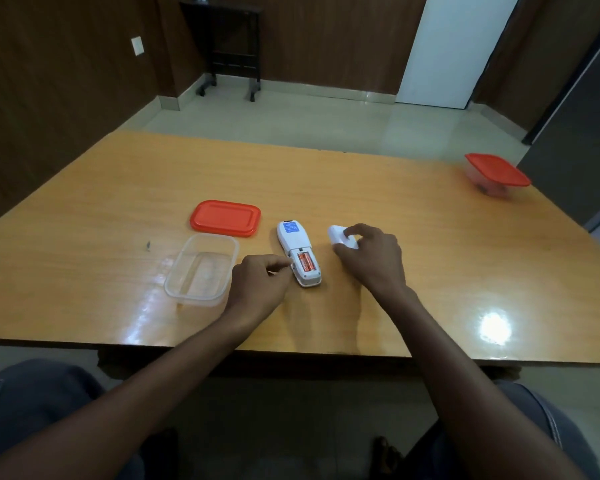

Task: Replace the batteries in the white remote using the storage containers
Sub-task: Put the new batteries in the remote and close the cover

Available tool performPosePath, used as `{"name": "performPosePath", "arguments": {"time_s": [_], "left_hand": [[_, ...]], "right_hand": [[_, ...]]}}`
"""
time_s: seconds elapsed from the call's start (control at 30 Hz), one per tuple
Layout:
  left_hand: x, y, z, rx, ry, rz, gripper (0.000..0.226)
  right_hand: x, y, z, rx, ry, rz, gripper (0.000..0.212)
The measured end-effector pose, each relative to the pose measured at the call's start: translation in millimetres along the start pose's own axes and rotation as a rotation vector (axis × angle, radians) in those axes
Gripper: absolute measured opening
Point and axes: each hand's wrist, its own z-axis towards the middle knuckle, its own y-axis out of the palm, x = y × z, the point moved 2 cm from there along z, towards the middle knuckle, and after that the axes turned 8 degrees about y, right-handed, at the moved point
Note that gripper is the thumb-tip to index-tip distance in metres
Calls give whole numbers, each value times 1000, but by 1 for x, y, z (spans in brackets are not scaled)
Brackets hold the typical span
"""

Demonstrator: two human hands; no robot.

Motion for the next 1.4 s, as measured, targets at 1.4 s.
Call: {"name": "performPosePath", "arguments": {"time_s": [1.4], "left_hand": [[32, 1, 22, -417, 47, -729, 89]], "right_hand": [[-18, -27, -41, -563, -55, 698, 81]]}}
